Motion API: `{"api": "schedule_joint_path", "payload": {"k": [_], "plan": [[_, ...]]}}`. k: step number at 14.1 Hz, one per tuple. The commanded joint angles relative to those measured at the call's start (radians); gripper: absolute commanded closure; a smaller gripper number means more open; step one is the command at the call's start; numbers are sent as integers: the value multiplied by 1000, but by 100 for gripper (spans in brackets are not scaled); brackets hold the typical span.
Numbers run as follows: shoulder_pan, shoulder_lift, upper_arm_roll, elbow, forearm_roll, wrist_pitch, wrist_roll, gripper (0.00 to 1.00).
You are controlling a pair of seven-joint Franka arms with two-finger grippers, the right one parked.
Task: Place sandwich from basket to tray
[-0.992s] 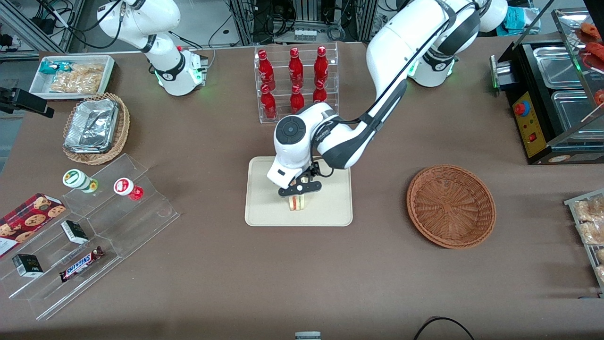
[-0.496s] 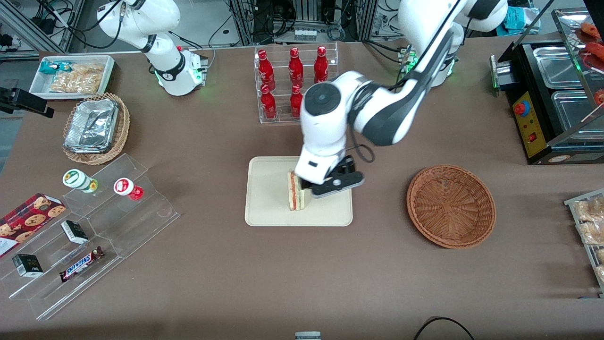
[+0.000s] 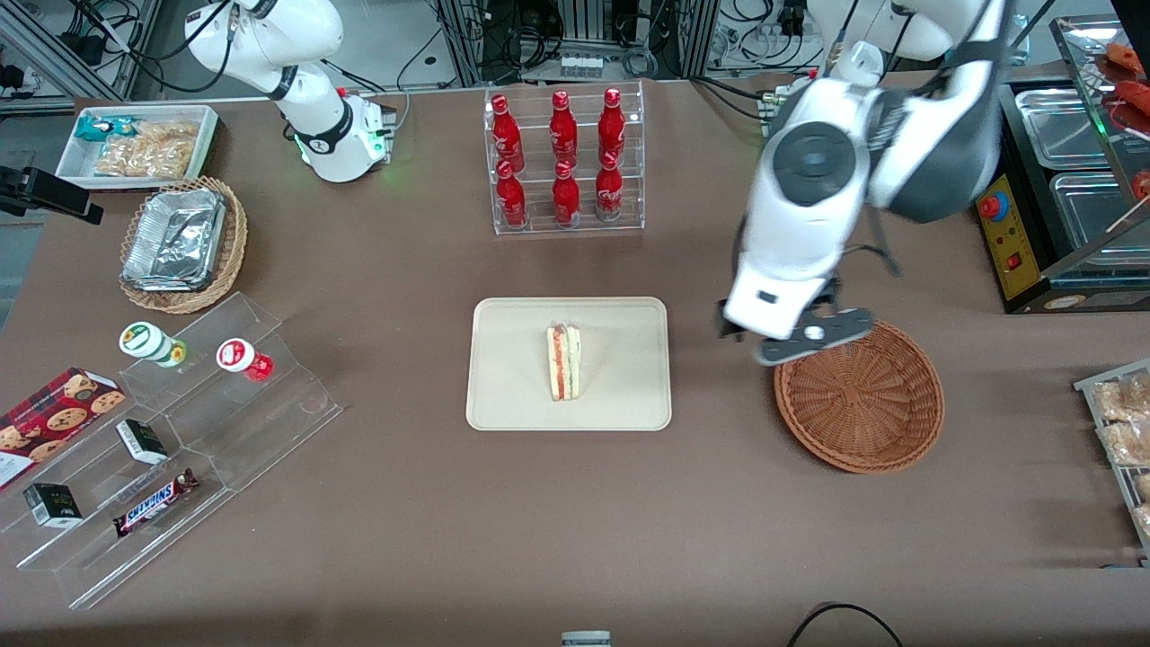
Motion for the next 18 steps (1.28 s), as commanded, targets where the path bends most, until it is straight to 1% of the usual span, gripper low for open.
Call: {"api": "schedule_joint_path", "payload": {"k": [1, 3, 6, 10, 11, 15, 16, 17, 18], "plan": [[-12, -72, 100, -34, -43, -64, 161, 0], [-12, -93, 189, -31, -75, -117, 300, 0], [-12, -120, 312, -10, -77, -199, 485, 0], [-12, -137, 412, 32, -81, -294, 617, 0], [-12, -144, 426, 45, -96, -315, 637, 0], [-10, -141, 417, 81, -112, -339, 626, 0], [-7, -138, 411, 91, -132, -339, 626, 0], [69, -134, 362, 93, -143, -337, 626, 0], [229, -137, 181, 96, -146, -339, 626, 0]]}}
